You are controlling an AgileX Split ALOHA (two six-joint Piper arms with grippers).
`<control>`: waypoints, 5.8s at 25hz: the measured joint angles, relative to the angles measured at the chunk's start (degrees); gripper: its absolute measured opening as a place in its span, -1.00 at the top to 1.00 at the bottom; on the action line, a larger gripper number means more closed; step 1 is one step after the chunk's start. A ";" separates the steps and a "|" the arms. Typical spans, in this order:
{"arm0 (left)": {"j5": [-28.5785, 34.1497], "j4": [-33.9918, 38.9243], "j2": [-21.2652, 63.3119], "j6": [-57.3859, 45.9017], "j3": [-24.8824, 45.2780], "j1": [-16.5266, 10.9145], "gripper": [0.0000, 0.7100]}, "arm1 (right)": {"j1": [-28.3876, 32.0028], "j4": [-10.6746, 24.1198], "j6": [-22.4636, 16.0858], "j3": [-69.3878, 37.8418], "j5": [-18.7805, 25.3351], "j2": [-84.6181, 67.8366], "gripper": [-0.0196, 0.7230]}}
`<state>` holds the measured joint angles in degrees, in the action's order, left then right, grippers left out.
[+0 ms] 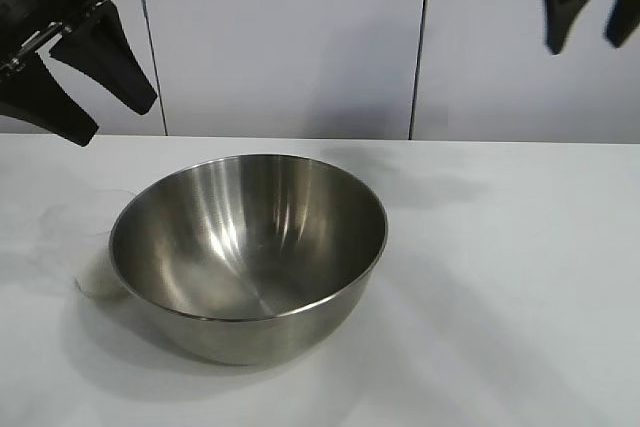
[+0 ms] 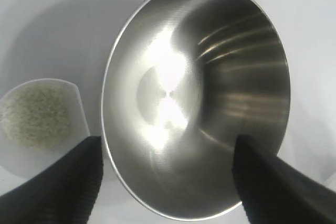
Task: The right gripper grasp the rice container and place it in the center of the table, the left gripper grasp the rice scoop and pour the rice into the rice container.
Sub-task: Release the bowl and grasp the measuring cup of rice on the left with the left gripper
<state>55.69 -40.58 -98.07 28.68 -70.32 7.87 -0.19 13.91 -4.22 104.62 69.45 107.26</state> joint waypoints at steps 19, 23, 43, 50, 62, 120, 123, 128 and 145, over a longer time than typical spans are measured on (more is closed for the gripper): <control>0.00 0.00 0.00 0.00 0.00 0.00 -0.43 | 14.10 -7.85 1.48 -30.73 1.53 -69.30 -0.15; 0.00 0.00 0.00 0.00 0.00 0.00 -0.43 | 14.10 -11.66 5.65 -38.94 -0.17 -88.20 -0.15; -0.35 0.05 0.00 0.00 0.00 0.00 -0.43 | 7.55 -12.33 5.43 -76.91 -5.31 -108.71 -0.15; -0.43 0.05 0.00 0.00 0.00 0.00 -0.43 | 4.65 -12.21 4.22 -77.58 -6.91 -108.53 -0.15; -0.43 0.05 0.00 0.00 0.00 0.00 -0.43 | 4.58 -12.26 4.22 -77.58 -7.32 -108.53 -0.15; -119.03 45.53 4.17 -36.09 64.08 0.00 -0.29 | 4.58 -12.43 3.86 -77.58 -7.51 -108.53 -0.15; -120.40 45.53 -5.12 -31.15 62.64 0.00 -0.29 | 4.58 -12.43 3.86 -77.58 -7.51 -108.53 -0.15; -120.45 45.65 -11.69 -20.88 58.87 0.00 -0.28 | 4.58 -12.43 3.86 -77.58 -7.51 -108.53 -0.15; -121.67 54.42 -19.20 -19.90 51.70 -6.66 -0.28 | 4.58 -12.48 3.86 -77.60 -7.49 -108.53 -0.15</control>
<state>-65.98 13.83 -117.26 8.78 -18.62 1.21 4.39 1.43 -0.36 27.02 61.96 -1.27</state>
